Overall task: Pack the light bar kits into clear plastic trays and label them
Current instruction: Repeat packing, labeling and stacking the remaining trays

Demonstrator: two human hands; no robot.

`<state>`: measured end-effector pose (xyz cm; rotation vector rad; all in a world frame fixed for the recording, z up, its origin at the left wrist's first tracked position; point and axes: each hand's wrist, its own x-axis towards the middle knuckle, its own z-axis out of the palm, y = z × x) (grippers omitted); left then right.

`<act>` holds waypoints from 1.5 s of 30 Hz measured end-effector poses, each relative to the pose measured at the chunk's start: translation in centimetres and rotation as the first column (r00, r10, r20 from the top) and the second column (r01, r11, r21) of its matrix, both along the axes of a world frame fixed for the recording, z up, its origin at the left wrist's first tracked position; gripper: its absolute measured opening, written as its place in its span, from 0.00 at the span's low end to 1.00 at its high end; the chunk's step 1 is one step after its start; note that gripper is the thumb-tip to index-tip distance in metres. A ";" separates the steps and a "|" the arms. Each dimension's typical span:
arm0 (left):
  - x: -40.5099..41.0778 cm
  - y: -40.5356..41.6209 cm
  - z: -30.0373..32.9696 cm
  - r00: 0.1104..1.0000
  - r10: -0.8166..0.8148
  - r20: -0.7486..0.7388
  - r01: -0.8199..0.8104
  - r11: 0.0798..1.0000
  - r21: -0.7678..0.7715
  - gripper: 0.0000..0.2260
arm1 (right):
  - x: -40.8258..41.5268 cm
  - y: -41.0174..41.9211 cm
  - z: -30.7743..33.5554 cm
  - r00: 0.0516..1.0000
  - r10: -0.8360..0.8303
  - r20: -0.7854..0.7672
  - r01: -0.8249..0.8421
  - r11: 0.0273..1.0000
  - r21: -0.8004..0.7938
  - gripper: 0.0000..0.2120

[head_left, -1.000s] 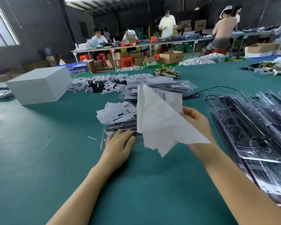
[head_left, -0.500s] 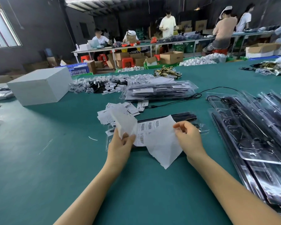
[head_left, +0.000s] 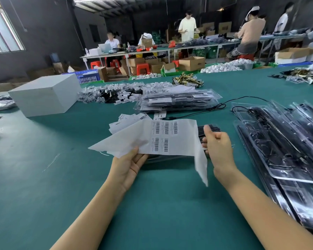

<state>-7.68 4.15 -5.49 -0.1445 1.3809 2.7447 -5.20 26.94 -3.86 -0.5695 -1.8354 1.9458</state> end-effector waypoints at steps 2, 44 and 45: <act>0.0 0.0 0.0 1.000 0.010 -0.009 -0.010 1.000 -0.008 0.10 | 0.7 -0.3 0.9 0.994 -0.039 -0.103 0.048 0.995 0.086 0.22; 2.6 2.9 0.8 0.995 -0.096 0.034 0.098 0.994 -0.055 0.07 | 1.9 -1.9 2.1 0.870 0.486 0.086 -0.492 0.836 0.245 0.07; 2.5 2.7 0.8 0.996 -0.083 0.035 0.085 0.995 -0.048 0.07 | 1.7 -1.2 2.2 0.879 0.465 0.104 -0.477 0.849 0.227 0.06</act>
